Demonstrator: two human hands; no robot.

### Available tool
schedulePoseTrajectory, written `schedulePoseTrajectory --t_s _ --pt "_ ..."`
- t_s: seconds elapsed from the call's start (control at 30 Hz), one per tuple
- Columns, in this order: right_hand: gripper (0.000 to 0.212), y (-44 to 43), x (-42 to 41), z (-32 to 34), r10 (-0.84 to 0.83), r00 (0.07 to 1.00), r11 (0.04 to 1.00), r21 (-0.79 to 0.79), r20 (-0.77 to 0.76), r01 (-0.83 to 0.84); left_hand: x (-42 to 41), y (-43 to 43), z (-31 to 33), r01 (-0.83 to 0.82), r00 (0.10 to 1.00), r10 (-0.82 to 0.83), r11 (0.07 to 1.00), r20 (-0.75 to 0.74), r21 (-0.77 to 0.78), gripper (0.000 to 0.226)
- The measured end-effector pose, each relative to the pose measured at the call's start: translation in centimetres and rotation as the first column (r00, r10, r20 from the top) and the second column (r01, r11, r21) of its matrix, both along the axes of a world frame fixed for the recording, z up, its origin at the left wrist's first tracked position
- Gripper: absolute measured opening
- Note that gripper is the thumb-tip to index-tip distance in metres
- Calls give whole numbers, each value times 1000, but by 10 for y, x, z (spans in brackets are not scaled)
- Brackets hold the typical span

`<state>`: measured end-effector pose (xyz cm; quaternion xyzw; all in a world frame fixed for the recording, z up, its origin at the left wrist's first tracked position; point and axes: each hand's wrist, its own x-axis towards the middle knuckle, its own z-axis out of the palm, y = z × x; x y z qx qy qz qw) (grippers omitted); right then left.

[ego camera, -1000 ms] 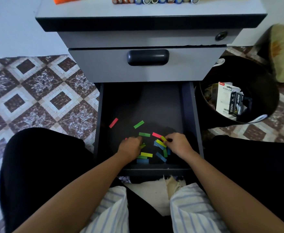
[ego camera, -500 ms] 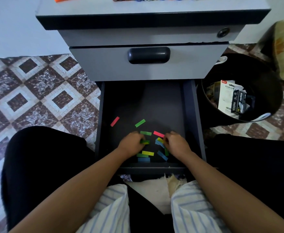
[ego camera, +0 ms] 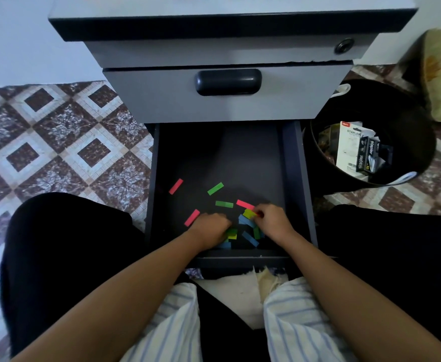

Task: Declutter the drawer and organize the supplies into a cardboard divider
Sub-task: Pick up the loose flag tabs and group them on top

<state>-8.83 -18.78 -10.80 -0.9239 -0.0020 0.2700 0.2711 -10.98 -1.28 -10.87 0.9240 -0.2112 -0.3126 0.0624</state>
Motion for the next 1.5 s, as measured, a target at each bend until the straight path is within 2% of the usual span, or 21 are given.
schedulePoseTrajectory --t_s 0.13,0.23,0.33,0.53,0.6,0.67,0.77,0.87,1.0,1.17,1.3,1.4,1.5 --pt "22 -5 3 5 -121 983 976 165 -137 143 0 0 0 -11 1000 11 1000 -11 -16 27" --pt "21 -6 5 9 -161 974 953 231 -162 196 0 0 1 -7 1000 6 1000 -16 -21 27" --pt "20 -7 7 9 -170 978 950 243 -121 196 0 1 2 16 1000 -16 1000 -5 -9 27" --pt "22 -12 10 7 -214 972 975 76 93 207 0 0 5 20 1000 -20 1000 -8 -21 25" --pt "21 -13 10 7 -144 984 988 63 104 138 0 -1 5 4 1000 -5 999 -25 -34 25" --pt "19 -10 9 9 -61 997 992 113 48 55 -1 -1 5 -24 998 21 998 -59 -53 26" --pt "28 -4 4 9 74 997 990 120 22 -76 -1 -1 5 -88 991 82 995 -103 -51 27" --pt "32 -1 1 5 173 983 985 12 57 -174 -1 1 4 -190 973 178 979 -147 -74 26" --pt "28 1 2 3 292 952 949 -155 95 -275 -1 7 1 -334 931 306 934 -200 -127 22" --pt "19 9 2 1 247 969 946 -221 21 -237 1 13 7 -545 832 495 814 -252 -201 25" --pt "21 16 4 0 261 965 937 -249 34 -245 5 15 13 -729 683 651 633 -331 -261 15" --pt "20 18 1 2 315 946 922 -261 73 -286 6 16 19 -804 594 709 514 -379 -299 14" --pt "16 17 0 9 211 974 964 -182 79 -194 6 15 31 -880 467 742 340 -480 -331 3"
